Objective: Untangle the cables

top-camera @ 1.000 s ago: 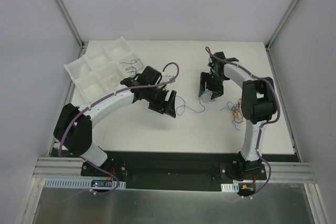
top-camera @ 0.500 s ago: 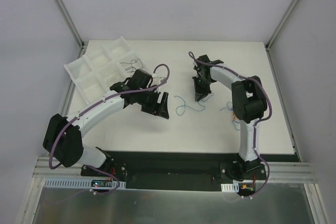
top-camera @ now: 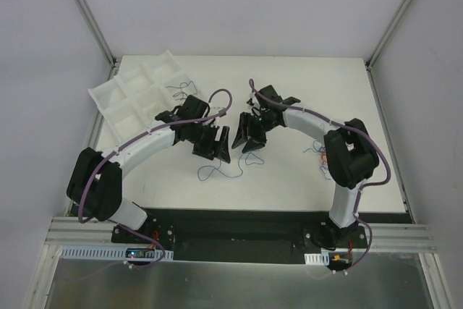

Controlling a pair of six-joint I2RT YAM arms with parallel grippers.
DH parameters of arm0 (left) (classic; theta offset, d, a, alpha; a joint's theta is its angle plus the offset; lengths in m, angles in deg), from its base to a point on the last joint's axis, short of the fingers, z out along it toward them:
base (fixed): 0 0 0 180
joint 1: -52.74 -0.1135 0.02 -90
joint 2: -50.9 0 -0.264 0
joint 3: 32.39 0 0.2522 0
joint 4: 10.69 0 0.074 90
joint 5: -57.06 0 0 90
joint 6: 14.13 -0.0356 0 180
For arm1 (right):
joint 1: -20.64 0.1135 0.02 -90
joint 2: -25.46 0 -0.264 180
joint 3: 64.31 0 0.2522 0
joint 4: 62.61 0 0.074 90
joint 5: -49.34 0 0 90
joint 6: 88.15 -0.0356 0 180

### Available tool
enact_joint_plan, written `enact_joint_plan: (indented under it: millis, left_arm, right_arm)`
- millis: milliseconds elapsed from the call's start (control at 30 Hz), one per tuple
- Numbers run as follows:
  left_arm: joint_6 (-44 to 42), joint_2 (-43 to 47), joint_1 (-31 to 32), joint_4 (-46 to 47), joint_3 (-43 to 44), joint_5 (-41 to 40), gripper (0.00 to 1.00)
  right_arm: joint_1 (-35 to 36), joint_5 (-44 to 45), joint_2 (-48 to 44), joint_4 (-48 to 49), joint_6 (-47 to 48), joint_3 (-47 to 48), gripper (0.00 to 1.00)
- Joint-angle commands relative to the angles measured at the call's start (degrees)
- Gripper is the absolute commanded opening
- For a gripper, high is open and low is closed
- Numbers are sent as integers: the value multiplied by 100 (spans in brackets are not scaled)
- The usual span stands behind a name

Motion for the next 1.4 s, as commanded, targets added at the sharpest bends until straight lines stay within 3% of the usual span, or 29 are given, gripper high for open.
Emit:
enact_joint_plan:
  millis: [0, 300, 533, 900, 1167, 1367]
  left_arm:
    - [68, -160, -8, 41, -38, -79, 73]
    - [489, -564, 132, -503, 182, -1117, 76]
    - [683, -818, 281, -468, 112, -836, 75]
    - [1034, -1504, 536, 50, 199, -300, 70]
    - [1193, -1961, 536, 559, 516, 192, 75]
    - [1456, -2251, 545, 858, 735, 333, 72]
  right_arm:
    - [-373, -349, -783, 138, -228, -107, 55]
    - [-1165, 144, -1294, -714, 430, -679, 57]
    - [-1121, 679, -794, -1479, 1240, -292, 53]
    - [-797, 768, -223, -1375, 1469, -380, 42]
    - [-445, 197, 164, -979, 1232, -582, 33]
    - [-374, -251, 296, -768, 1082, -617, 26]
